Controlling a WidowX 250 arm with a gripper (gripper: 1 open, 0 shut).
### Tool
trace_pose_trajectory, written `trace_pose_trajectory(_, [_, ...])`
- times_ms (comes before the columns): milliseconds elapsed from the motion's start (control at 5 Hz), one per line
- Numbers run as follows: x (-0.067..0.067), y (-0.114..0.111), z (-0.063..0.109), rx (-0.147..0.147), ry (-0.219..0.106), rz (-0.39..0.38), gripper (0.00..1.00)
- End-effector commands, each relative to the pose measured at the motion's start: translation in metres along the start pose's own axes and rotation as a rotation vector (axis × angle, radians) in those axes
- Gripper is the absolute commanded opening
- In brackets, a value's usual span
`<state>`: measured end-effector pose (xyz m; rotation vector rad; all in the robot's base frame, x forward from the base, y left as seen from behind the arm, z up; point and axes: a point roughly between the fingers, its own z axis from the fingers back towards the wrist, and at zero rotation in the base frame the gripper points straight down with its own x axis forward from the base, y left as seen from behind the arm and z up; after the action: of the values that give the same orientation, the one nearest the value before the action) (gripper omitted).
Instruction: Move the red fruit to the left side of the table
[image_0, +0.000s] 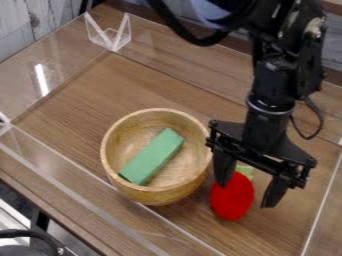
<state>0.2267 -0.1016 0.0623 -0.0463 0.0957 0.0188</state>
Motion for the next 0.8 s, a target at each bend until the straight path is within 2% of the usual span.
trace_pose_trajectory(0, [0.0055,0.0038,0.0023,-0.002,-0.028,0.012,1.0])
trace_pose_trajectory(600, [0.0041,0.0018,0.0005,-0.001,-0.05,0.016,1.0])
